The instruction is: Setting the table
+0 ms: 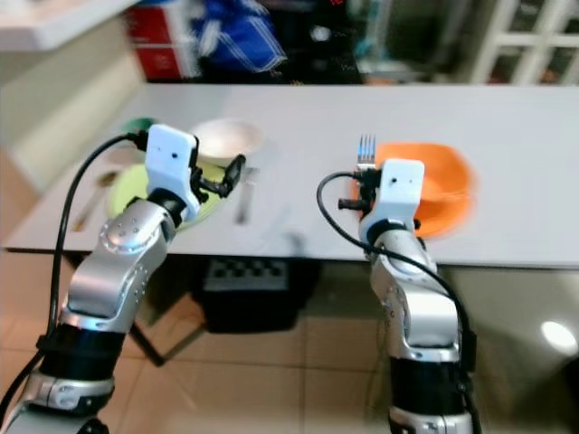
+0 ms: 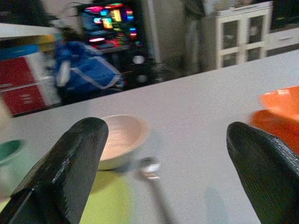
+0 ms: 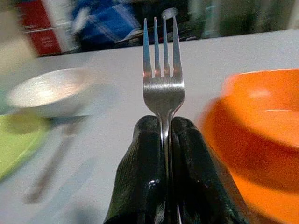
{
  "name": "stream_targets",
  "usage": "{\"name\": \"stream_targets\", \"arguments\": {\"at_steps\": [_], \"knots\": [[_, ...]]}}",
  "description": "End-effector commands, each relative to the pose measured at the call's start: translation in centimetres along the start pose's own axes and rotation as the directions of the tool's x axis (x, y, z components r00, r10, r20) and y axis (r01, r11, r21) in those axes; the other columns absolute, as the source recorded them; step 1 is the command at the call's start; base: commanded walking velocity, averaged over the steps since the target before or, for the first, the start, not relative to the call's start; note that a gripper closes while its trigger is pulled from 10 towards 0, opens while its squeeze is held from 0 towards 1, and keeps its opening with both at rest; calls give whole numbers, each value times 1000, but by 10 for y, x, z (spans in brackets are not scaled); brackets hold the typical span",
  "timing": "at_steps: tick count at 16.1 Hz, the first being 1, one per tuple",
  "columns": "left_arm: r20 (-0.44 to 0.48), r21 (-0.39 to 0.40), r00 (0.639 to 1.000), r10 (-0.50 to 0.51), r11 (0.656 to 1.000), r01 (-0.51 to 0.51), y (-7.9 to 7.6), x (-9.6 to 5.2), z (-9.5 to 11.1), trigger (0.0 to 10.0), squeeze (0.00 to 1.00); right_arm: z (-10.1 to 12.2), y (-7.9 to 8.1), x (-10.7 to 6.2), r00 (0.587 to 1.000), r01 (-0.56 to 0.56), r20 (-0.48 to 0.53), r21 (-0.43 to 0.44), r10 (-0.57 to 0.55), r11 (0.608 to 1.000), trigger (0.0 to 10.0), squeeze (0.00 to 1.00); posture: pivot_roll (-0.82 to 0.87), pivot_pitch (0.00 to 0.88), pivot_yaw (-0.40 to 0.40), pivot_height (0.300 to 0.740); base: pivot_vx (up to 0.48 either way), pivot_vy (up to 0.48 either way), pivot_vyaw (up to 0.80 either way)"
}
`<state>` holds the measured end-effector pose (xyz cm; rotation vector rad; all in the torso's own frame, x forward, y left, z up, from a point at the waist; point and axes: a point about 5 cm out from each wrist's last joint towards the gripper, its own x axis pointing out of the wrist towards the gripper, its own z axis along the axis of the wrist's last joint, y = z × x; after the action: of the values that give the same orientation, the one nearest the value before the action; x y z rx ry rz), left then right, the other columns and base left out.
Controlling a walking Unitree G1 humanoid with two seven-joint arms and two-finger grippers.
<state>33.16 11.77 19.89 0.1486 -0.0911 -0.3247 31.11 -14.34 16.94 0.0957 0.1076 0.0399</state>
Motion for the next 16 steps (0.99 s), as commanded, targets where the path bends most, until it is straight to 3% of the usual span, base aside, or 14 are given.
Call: {"name": "stream_targets", "arguments": {"at_steps": [1,7,14,16], "knots": [[15,10,1000,1,1000,-1,1,2,5,10000,0,3,-1,0,1000,-2,8,3,2,1000,10000,0,-16,0,54,740,416,0,0],[19,15,1000,-15,1000,15,-2,3,5,10000,0,3,-4,0,1000,3,7,1,-3,1000,10000,0,-16,0,56,740,419,0,-786],[15,17,999,-34,999,34,-6,0,4,10000,0,2,-8,0,1000,-17,-3,-36,17,999,10000,0,-19,0,58,740,373,0,0],[9,25,997,-71,997,70,-12,-7,2,10000,0,2,-8,1,998,-70,0,-71,70,995,10000,0,-18,0,51,740,0,0,0]]}}
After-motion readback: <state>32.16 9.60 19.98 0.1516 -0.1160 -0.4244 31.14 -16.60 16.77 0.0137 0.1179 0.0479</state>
